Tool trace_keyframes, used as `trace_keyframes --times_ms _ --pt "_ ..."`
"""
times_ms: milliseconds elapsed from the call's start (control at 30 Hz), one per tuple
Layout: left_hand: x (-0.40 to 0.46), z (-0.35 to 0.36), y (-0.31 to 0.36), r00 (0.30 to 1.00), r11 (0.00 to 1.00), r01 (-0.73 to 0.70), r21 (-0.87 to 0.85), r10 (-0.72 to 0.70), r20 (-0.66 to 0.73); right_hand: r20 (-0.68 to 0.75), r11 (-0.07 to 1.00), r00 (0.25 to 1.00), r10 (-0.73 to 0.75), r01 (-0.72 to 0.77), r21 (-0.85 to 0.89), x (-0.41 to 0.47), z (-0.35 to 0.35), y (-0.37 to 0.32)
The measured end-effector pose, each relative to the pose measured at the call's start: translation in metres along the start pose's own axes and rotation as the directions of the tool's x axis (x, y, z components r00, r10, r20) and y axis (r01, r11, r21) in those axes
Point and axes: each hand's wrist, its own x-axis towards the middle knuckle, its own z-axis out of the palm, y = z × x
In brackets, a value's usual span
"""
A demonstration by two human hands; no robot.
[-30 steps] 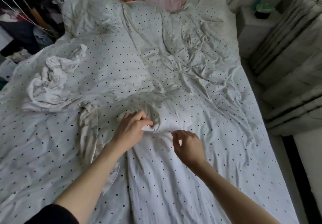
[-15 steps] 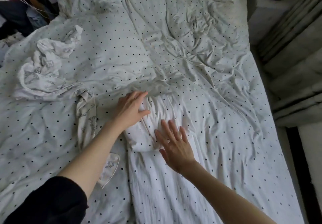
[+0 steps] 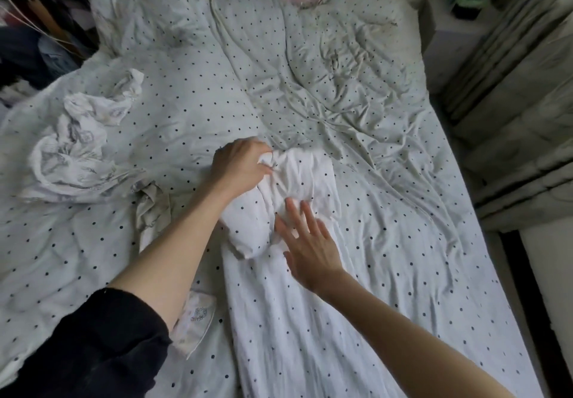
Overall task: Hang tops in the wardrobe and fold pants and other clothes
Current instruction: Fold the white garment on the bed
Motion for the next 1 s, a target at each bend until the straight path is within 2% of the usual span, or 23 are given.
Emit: trace_keyframes --times_ms 100,167,233,333,367,400,467,500,567,600,667,733,800,867,900,1000 --pt "0.022 -0.047 0.011 0.95 0.992 -0.117 0.04 0.124 -0.286 -0.109 0.999 0.993 0.033 -0.031 0.018 0.045 -0.043 -0.001" --pt "0.024 -0.061 0.016 0.924 0.983 -0.154 0.096 0.178 -0.337 -0.105 1.0 0.994 0.016 -0.014 0.024 0.061 -0.067 -0.005" --pt "0.012 -0.051 0.016 0.941 0.984 -0.137 0.112 0.165 -0.297 -0.035 0.999 0.999 0.006 -0.004 0.052 0.059 -0.071 -0.007" --pt "-0.027 -0.005 0.003 0.988 0.993 -0.091 0.072 0.099 -0.118 0.119 0.992 0.993 0.006 -0.021 0.126 0.028 -0.054 -0.005" --pt "-0.04 0.011 -0.001 0.993 0.994 -0.092 0.065 0.096 -0.068 0.12 0.988 0.993 0.016 -0.034 0.149 0.015 -0.047 -0.002" --pt "-0.055 0.026 -0.003 0.993 0.992 -0.106 0.068 0.109 -0.04 0.076 0.985 0.997 0.033 -0.045 0.164 0.002 -0.04 0.0" --pt "-0.085 0.053 -0.003 0.987 0.983 -0.159 0.093 0.159 0.003 -0.107 0.984 0.99 0.089 -0.07 0.166 -0.021 -0.031 0.005" --pt "-0.099 0.063 0.0 0.98 0.976 -0.195 0.101 0.19 0.053 -0.216 0.982 0.969 0.118 -0.082 0.167 -0.028 -0.03 0.009" --pt "-0.124 0.08 0.005 0.962 0.968 -0.25 0.007 0.248 0.113 -0.419 0.981 0.895 0.152 -0.085 0.175 -0.038 -0.024 0.015" --pt "-0.129 0.083 0.004 0.955 0.957 -0.287 -0.039 0.289 0.071 -0.468 0.982 0.871 0.148 -0.075 0.172 -0.04 -0.022 0.016" --pt "-0.123 0.08 -0.002 0.939 0.943 -0.334 -0.017 0.331 -0.095 -0.487 0.99 0.87 0.076 -0.007 0.143 -0.04 -0.018 0.013" --pt "-0.099 0.068 -0.009 0.931 0.954 -0.294 0.054 0.298 -0.209 -0.423 0.992 0.906 -0.012 0.064 0.107 -0.039 -0.008 0.009" --pt "-0.073 0.058 -0.015 0.957 0.968 -0.225 0.107 0.24 -0.163 -0.217 0.994 0.974 -0.063 0.08 0.069 -0.04 0.005 0.001" --pt "-0.047 0.056 -0.023 0.989 0.978 -0.15 0.145 0.149 0.016 0.002 0.998 0.999 -0.053 0.053 0.036 -0.042 0.023 -0.002" --pt "-0.036 0.057 -0.027 0.988 0.98 -0.12 0.161 0.103 0.113 0.059 0.999 0.997 -0.042 0.04 0.033 -0.043 0.032 -0.002" --pt "-0.009 0.063 -0.033 0.915 0.992 -0.012 0.124 -0.039 0.401 0.09 0.999 0.996 -0.029 0.025 0.049 -0.048 0.048 -0.002"
